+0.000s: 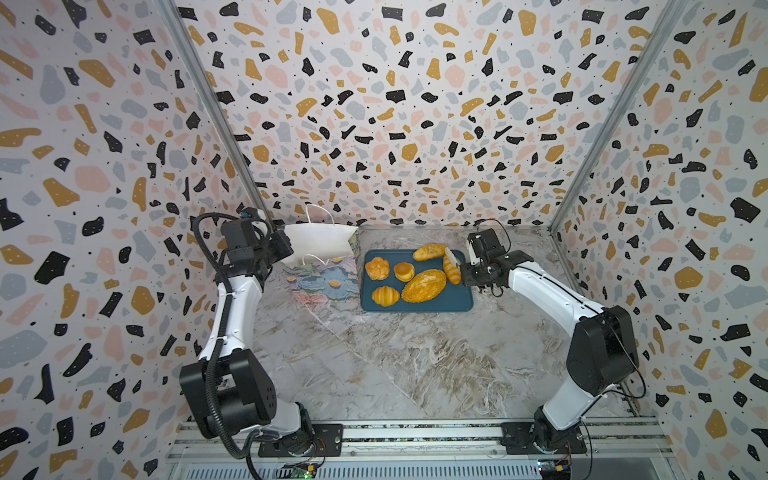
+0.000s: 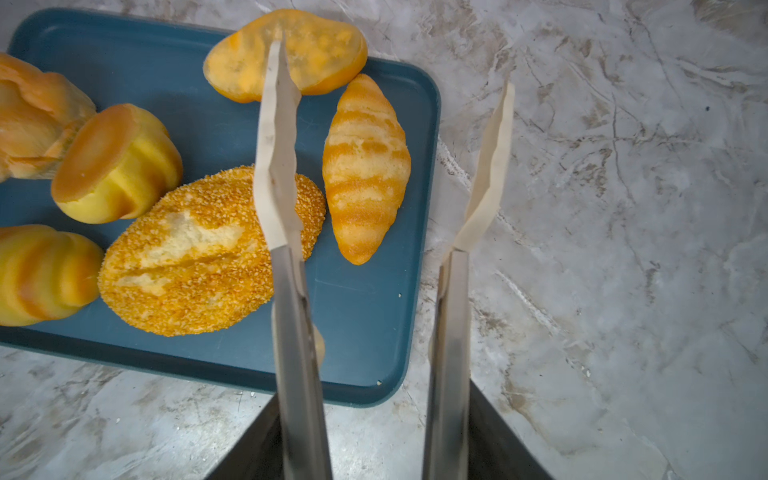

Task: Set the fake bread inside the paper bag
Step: 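Position the open tongs with the right gripper beside the striped croissant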

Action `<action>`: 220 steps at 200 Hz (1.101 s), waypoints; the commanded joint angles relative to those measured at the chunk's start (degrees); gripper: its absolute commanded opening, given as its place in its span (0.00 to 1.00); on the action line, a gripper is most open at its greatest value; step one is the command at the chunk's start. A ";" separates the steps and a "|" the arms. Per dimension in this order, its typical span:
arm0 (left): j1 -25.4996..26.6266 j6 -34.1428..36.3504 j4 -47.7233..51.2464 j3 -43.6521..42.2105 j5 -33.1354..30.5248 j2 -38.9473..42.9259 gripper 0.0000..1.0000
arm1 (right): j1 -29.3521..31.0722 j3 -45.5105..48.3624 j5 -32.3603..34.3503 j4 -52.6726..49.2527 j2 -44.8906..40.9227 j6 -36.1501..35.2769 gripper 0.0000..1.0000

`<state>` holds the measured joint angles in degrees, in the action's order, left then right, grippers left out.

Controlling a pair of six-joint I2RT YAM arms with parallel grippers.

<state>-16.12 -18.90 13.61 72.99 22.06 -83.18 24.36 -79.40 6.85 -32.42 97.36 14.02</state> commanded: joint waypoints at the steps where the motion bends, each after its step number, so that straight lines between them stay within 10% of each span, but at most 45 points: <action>1: -0.39 -0.35 -2.27 -0.74 1.46 0.51 0.00 | -0.23 -3.58 -0.20 -1.71 0.50 -0.57 0.60; 220: -0.38 -0.62 -2.55 -0.83 1.75 0.55 0.00 | -0.45 -13.52 1.52 -8.93 12.44 -2.57 0.62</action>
<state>-16.14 -19.14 13.19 72.71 22.48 -83.18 24.05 -90.24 7.25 -40.03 110.10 12.25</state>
